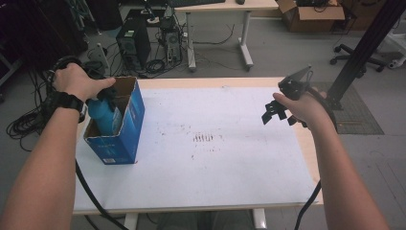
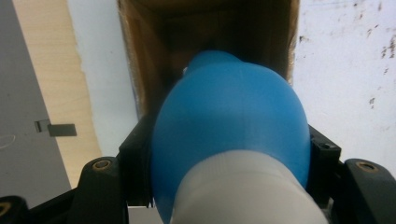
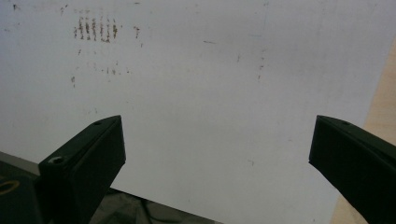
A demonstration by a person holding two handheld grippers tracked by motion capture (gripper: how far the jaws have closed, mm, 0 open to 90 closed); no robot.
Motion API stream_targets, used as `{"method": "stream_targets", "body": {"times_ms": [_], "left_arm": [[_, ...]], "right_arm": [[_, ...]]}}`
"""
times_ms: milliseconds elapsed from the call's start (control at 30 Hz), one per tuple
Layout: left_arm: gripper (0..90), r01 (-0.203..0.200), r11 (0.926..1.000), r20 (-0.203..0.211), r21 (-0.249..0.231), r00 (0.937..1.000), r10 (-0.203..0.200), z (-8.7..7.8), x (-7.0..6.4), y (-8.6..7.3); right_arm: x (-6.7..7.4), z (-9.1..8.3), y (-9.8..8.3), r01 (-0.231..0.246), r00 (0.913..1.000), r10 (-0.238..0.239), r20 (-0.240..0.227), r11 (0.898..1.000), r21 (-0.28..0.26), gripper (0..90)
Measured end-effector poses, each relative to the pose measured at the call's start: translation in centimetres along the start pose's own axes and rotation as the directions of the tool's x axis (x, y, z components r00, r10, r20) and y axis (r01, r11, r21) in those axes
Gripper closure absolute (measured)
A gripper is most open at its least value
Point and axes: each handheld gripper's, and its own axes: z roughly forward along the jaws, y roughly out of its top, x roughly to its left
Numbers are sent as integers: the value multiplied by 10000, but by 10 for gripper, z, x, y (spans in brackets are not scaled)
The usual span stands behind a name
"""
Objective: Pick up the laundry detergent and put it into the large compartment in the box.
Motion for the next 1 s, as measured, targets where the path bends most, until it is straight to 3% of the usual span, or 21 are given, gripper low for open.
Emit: {"method": "stream_targets", "body": {"times_ms": [567,1000], "left_arm": [[370,24,9992,116,408,9999,-29,37,5,0],[370,-14,9984,90,574,10000,9,52,6,1]], "right_arm": [[-1,6,-1,-51,10000,52,-47,10000,68,38],[0,9,0,-91,9999,92,-92,9999,104,38]]}}
